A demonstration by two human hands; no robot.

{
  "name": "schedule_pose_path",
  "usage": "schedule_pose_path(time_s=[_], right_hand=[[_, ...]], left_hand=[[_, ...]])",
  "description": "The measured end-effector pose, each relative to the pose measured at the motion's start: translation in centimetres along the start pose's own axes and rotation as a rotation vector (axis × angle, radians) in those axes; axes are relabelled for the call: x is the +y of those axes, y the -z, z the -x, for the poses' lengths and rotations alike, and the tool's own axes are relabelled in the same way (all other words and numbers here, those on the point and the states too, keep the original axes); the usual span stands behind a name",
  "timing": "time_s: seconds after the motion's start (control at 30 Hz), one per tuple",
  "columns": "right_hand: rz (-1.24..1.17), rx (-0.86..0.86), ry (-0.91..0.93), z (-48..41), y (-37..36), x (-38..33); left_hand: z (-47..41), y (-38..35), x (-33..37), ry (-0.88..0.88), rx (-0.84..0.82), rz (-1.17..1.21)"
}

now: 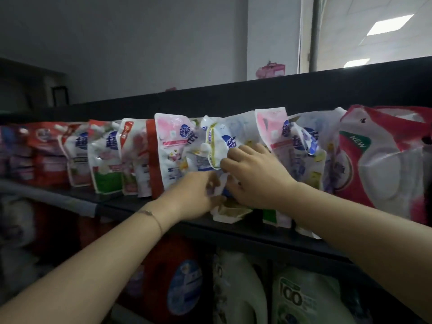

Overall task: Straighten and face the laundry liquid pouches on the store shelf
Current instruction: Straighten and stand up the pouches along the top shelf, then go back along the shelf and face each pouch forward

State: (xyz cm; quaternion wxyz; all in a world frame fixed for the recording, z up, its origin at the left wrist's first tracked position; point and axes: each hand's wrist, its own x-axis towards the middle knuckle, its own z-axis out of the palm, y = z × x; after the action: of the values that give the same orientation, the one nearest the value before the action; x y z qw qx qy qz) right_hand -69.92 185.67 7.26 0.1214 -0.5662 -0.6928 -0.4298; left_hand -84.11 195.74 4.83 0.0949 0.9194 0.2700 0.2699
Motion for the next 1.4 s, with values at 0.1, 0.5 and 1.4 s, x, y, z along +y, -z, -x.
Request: schedule_pose_path(time_s=[0.1, 0.5, 1.4], right_hand=[[-0.083, -0.052, 0.037, -2.2, -2.0, -3.1], [-0.245, -0.021, 0.206, -13.5, -6.1, -15.8], [-0.478, 0.120, 0.398, -39.4, -15.0, -43.4]], left_hand=[[1.7, 1.9, -2.9, 0.073, 0.047, -0.158], [9.1, 10.3, -15.4, 0.272, 0.102, -0.428], [21.1, 27.3, -45.6, 0.561, 0.090, -0.667]])
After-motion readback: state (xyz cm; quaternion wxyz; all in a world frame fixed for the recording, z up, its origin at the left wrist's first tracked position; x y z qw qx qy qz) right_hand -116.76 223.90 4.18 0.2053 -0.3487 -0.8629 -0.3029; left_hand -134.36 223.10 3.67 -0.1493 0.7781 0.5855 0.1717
